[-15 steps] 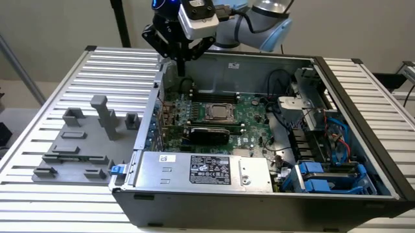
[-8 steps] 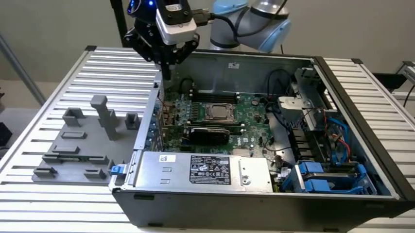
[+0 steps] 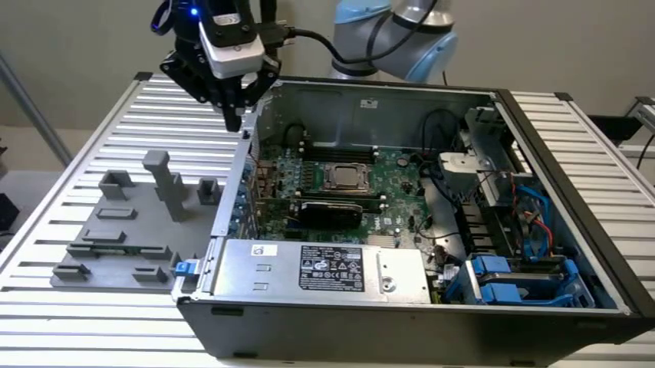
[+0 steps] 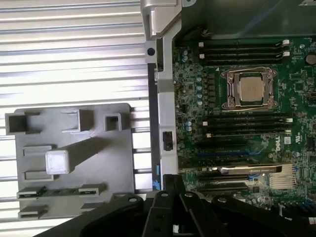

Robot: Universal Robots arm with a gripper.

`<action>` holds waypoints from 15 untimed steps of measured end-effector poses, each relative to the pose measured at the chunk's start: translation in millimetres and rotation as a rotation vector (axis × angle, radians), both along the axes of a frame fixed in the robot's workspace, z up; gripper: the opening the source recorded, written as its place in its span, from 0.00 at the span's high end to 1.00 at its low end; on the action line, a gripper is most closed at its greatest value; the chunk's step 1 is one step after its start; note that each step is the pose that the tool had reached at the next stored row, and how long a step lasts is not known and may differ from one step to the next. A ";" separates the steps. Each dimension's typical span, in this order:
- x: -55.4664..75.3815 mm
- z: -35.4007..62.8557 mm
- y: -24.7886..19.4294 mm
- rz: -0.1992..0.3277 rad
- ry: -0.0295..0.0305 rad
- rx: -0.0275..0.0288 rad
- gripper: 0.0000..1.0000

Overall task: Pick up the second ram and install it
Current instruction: 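Reach for the second ram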

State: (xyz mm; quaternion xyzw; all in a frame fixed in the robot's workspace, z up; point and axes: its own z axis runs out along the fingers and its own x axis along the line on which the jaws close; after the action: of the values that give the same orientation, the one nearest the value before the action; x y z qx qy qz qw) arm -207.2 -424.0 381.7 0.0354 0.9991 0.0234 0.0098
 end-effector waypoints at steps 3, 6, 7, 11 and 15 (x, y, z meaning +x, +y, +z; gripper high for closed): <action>-13.5 -1.8 -2.1 0.000 0.0003 -0.0004 0.89; -27.1 -3.6 -4.0 0.000 0.0007 -0.0009 0.89; -32.0 -4.2 -4.8 0.000 0.0009 -0.0011 0.89; -50.1 -6.6 -7.4 0.000 0.0015 -0.0017 0.89; -68.2 -9.0 -10.0 0.000 0.0021 -0.0023 0.89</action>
State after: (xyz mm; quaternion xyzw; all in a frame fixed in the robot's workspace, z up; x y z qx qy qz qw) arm -275.5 -434.1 372.8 0.0354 0.9991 0.0222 0.0088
